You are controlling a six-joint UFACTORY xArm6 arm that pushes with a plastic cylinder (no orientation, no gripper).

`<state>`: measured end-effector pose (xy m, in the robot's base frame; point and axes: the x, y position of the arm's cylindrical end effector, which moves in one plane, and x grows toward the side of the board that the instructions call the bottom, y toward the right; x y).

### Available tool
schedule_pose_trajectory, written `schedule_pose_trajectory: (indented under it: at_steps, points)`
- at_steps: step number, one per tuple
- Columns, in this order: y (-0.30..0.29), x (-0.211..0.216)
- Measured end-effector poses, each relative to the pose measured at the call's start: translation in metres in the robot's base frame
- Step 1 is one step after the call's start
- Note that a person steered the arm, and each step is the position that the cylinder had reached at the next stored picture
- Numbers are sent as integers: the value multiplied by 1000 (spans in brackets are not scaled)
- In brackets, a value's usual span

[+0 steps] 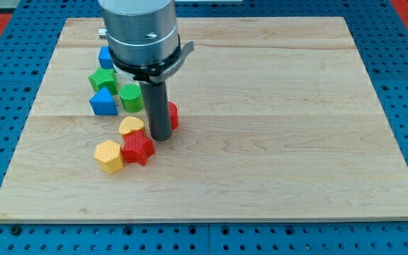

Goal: Move the yellow heart diagonal to the top of the yellow hexagon

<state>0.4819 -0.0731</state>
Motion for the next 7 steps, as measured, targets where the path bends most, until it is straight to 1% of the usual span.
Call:
schedule_pose_trajectory:
  at_steps: [7]
  points:
    - [-48,-3]
